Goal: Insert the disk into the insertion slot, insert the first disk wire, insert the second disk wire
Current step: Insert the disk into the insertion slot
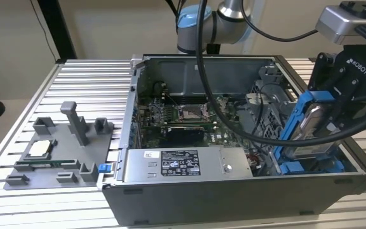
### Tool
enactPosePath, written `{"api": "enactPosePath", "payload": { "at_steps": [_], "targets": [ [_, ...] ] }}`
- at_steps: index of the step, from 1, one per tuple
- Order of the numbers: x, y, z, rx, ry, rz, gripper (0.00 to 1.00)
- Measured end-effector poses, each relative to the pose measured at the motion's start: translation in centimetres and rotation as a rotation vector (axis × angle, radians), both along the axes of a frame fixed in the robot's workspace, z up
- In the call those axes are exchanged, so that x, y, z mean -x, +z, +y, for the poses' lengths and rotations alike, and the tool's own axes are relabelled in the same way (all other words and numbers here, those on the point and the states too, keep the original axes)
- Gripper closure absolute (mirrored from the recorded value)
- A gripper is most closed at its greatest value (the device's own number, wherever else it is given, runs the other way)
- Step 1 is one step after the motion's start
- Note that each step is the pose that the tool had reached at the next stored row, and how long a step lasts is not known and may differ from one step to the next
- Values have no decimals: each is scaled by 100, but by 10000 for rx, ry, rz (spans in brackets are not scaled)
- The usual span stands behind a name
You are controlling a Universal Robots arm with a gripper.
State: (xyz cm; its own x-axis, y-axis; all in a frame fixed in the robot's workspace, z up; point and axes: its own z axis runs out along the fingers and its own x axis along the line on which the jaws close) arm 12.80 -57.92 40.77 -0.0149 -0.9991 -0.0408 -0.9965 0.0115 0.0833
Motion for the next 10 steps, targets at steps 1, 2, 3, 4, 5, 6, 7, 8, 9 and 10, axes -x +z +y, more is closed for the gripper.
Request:
{"api": "enactPosePath", "payload": {
  "at_steps": [1, 2, 3, 4, 5, 6, 7, 8, 9, 10],
  "targets": [
    [-9, -1, 0, 8, -1, 80, 100],
    [-22, -4, 0, 10, -1, 126, 100],
    [-35, -8, 0, 13, -1, 163, 100],
    [-50, -13, 0, 14, -1, 178, 100],
    [-64, -19, 0, 15, -2, 184, 100],
    [-78, -25, -1, 16, -2, 189, 100],
    [-92, -33, -1, 20, -3, 202, 100],
    [-110, -46, -1, 17, -2, 222, 100],
    [-121, -56, -1, 14, -2, 245, 100],
    [-126, -60, 0, 15, -1, 255, 100]
  ]
}}
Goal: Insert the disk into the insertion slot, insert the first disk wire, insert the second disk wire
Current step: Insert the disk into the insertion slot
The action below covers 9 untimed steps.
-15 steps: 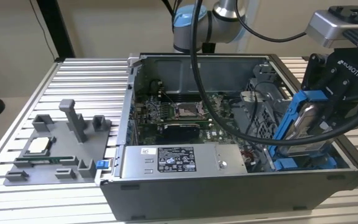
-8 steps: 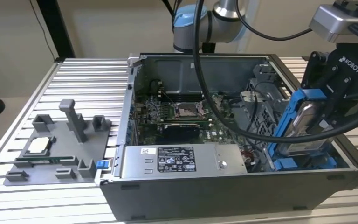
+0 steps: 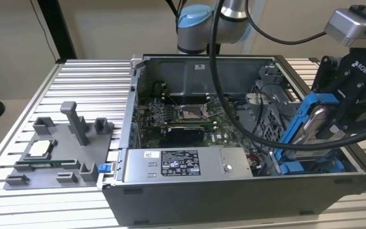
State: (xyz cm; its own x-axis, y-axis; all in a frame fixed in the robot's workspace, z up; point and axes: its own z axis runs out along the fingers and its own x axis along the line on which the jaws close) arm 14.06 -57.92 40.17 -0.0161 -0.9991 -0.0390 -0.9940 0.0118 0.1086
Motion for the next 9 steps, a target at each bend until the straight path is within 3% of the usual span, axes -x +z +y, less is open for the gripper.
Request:
{"api": "enactPosePath", "payload": {
  "at_steps": [9],
  "targets": [
    [-21, -91, 0, -25, 0, 18, 100]
  ]
}}
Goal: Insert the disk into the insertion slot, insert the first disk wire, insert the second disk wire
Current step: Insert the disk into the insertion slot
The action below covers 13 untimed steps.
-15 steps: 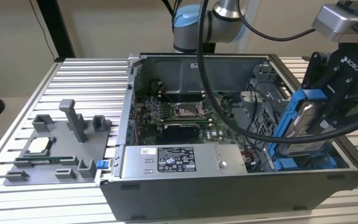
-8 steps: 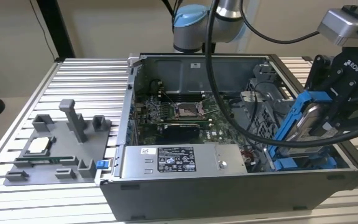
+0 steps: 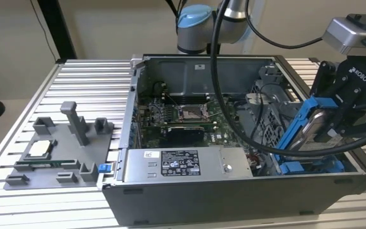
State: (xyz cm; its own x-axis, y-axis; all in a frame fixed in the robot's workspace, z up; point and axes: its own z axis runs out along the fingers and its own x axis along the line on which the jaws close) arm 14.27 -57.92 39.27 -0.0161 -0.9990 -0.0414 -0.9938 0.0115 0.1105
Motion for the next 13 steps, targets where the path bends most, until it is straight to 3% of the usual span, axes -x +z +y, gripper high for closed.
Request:
{"api": "enactPosePath", "payload": {
  "at_steps": [4, 5, 10, 13],
  "targets": [
    [-1, -3, 0, -6, 1, -2, 100],
    [-2, -3, 1, -3, 2, -1, 0],
    [-1, 1, 0, -3, 0, 2, 0],
    [-1, 74, 0, -4, -1, 1, 0]
  ]
}}
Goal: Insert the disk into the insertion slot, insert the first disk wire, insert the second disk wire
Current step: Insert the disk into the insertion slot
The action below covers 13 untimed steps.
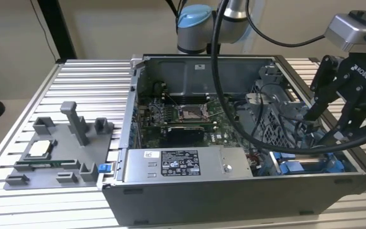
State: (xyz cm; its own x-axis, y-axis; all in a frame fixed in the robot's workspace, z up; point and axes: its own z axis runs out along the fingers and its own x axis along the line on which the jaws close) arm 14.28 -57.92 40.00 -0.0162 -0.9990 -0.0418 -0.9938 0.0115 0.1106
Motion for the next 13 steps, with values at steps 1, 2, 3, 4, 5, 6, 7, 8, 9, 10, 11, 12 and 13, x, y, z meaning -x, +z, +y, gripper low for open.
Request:
{"api": "enactPosePath", "payload": {
  "at_steps": [1, 2, 3, 4, 5, 6, 7, 8, 9, 10, 11, 12, 13],
  "targets": [
    [0, 23, 0, 0, 1, 0, 0],
    [0, 25, 0, -1, 5, -3, 0],
    [1, 24, 2, -4, 25, -33, 0],
    [1, 26, 4, -1, 63, -112, 0],
    [2, 26, 6, 1, 101, -214, 0],
    [4, 24, 7, 1, 134, -316, 0],
    [9, 19, 7, 1, 169, -448, 0],
    [22, 14, 7, 2, 189, -510, 0],
    [44, 9, 7, 1, 199, -542, 0],
    [61, 5, 8, 6, 211, -562, 0],
    [72, 0, 9, 18, 232, -584, 0],
    [74, -7, 16, 34, 278, -634, 0],
    [75, -13, 26, 47, 325, -699, 0]
  ]
}}
